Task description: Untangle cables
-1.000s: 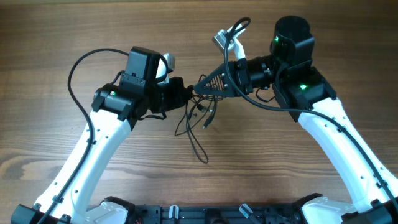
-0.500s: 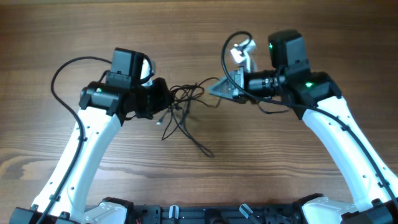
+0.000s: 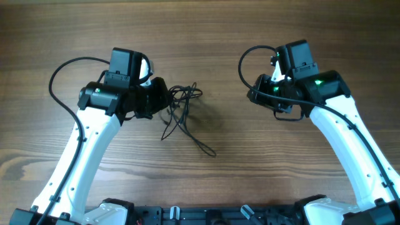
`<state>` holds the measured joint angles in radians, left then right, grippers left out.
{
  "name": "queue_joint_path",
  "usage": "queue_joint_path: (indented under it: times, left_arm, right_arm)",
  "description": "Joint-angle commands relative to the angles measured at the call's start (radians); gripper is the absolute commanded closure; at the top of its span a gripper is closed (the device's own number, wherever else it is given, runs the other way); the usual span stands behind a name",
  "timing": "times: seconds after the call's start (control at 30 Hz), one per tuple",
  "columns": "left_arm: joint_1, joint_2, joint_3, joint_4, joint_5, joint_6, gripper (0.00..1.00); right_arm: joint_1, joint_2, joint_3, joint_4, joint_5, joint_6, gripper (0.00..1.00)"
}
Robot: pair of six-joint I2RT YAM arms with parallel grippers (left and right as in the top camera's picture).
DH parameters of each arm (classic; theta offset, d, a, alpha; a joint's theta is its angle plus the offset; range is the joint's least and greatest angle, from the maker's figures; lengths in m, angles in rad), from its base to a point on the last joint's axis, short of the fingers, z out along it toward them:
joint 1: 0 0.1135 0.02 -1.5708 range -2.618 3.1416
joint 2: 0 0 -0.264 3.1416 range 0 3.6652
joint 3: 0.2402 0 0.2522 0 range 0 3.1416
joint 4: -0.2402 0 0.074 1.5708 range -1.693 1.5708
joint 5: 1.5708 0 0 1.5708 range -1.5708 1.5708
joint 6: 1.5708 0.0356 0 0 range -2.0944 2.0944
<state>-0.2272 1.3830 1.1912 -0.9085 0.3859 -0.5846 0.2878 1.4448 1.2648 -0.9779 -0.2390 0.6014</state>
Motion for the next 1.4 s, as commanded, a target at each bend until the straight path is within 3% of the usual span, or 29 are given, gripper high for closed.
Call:
queue_joint_path:
  times: [0.0,0.1,0.23,0.47,0.63,1.0,1.37]
  left_arm:
    - [0.005,0.005,0.006,0.018,0.025,0.005,0.96]
    - [-0.006,0.005,0.006,0.021,0.036,0.006,0.96]
    - [-0.054,0.005,0.006,0.020,0.040,0.005,0.96]
    - [-0.163,0.005,0.006,0.019,0.038,0.064,0.96]
    - [-0.163,0.005,0.006,0.001,0.032,0.060,0.96]
    - [-0.161,0.005,0.006,-0.047,0.061,0.057,0.96]
    - [-0.161,0.005,0.006,-0.047,0.131,0.057,0.96]
  right_arm:
    - [-0.001,-0.001,0.003,0.036,-0.090,-0.164,0.49]
    - [-0.001,-0.001,0.003,0.096,-0.301,-0.311,0.43]
    - [0.017,-0.001,0.003,0.158,-0.412,-0.386,0.39]
    - [0.135,-0.001,0.003,0.156,-0.397,-0.632,0.35]
    - [0.197,-0.001,0.003,0.159,-0.233,-0.656,0.32]
    - [0.274,-0.001,0.003,0.174,-0.241,-0.911,0.27]
    - [0.302,0.039,0.003,0.176,-0.241,-0.939,0.37]
